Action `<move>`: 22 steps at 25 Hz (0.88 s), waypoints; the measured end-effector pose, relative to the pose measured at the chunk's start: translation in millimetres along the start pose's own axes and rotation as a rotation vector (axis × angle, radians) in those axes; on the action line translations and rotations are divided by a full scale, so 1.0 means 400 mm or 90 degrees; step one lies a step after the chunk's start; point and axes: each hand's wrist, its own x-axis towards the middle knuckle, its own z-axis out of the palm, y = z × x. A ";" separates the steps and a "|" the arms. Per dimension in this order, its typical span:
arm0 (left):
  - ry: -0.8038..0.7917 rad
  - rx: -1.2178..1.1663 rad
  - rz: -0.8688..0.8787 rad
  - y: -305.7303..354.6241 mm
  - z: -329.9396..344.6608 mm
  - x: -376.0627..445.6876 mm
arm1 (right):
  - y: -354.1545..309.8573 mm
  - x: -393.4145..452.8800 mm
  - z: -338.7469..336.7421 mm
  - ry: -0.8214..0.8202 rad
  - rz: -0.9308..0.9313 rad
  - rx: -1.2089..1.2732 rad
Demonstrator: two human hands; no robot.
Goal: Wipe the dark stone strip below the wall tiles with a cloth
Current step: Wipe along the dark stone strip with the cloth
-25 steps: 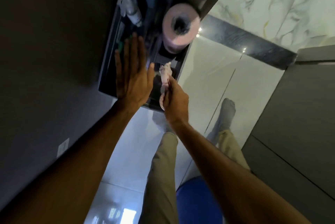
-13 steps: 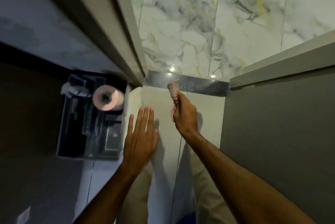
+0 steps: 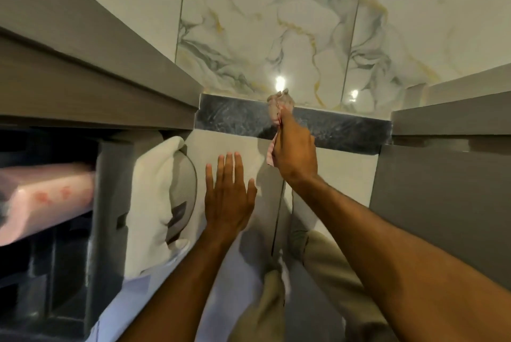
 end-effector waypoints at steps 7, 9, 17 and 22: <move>0.017 0.016 -0.037 -0.090 0.320 0.261 | 0.160 0.214 0.328 -0.038 -0.084 -0.023; 0.080 -0.001 -0.033 -0.117 0.399 0.317 | 0.198 0.268 0.408 -0.045 -0.102 -0.067; 0.343 0.089 0.031 -0.205 0.561 0.479 | 0.298 0.360 0.568 0.084 -0.322 -0.177; 0.463 0.078 0.063 -0.239 0.634 0.506 | 0.303 0.389 0.644 0.105 -0.328 -0.260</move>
